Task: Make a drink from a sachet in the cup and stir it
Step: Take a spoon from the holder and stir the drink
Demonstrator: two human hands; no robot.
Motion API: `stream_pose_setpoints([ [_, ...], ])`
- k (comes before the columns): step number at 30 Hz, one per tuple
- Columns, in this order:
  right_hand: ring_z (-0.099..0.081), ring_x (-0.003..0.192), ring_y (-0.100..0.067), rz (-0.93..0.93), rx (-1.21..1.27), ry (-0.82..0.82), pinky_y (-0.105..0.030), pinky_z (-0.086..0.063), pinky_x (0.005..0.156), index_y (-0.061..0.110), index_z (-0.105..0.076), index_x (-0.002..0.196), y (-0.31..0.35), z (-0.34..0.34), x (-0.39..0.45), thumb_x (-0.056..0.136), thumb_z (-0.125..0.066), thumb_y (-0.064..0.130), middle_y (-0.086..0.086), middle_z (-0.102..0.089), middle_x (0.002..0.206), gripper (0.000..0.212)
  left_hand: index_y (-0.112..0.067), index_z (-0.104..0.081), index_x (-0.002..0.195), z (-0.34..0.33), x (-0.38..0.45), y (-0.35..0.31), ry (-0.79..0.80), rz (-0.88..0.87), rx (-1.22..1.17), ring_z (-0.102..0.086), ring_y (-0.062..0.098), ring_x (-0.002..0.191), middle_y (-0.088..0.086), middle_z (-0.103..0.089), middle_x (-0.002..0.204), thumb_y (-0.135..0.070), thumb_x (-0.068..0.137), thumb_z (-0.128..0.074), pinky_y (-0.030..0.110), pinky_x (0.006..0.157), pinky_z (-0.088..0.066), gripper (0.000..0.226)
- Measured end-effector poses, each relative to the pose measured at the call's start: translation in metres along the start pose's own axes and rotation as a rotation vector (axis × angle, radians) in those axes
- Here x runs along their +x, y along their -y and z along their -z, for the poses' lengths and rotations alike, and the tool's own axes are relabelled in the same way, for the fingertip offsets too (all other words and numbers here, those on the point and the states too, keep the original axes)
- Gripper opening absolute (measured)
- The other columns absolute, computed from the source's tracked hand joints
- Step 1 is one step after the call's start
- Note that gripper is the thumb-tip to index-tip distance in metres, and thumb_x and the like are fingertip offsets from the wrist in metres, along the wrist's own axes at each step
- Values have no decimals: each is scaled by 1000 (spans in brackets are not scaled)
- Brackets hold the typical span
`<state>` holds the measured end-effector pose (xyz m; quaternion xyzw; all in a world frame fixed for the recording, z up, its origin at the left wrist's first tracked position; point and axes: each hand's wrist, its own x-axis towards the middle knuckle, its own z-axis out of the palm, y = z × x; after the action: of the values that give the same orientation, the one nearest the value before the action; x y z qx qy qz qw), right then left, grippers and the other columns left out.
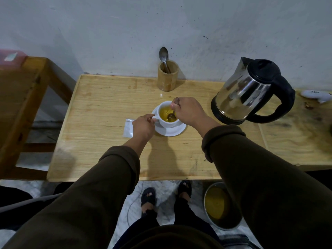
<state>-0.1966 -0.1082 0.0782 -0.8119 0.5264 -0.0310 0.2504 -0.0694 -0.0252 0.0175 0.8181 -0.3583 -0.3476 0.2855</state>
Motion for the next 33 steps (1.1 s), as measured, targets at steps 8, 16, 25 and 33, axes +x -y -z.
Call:
stream_pose_setpoints([
  [8, -62, 101, -24, 10, 50, -14, -37, -52, 86, 19, -72, 103, 3, -1, -3, 95, -47, 33, -5, -71, 110, 30, -15, -60, 128, 1, 1, -1, 16, -1, 14, -60, 26, 114, 11, -65, 125, -24, 97, -47, 27, 91, -44, 35],
  [16, -60, 97, -25, 25, -1, 28, -34, -47, 81, 16, -66, 109, -1, 6, -3, 97, -41, 31, -10, -68, 104, 31, -15, -60, 127, 2, 0, -2, 18, -6, 22, -59, 26, 115, 11, -65, 125, -23, 97, -46, 26, 92, -43, 34],
  [25, -61, 101, -23, 21, 4, -21, -38, -51, 86, 23, -70, 105, 3, -2, -5, 94, -45, 30, -2, -70, 110, 28, -16, -59, 129, 2, 0, -2, 16, 8, 11, -59, 25, 115, 10, -65, 125, -24, 98, -46, 21, 84, -39, 35],
  [33, -63, 98, -20, 9, 131, 93, -33, -51, 86, 20, -73, 103, -1, 6, -7, 92, -54, 29, -3, -72, 108, 24, -16, -60, 128, 1, 0, -1, 20, 8, -10, -59, 24, 115, 9, -65, 125, -24, 98, -46, 18, 82, -36, 34],
])
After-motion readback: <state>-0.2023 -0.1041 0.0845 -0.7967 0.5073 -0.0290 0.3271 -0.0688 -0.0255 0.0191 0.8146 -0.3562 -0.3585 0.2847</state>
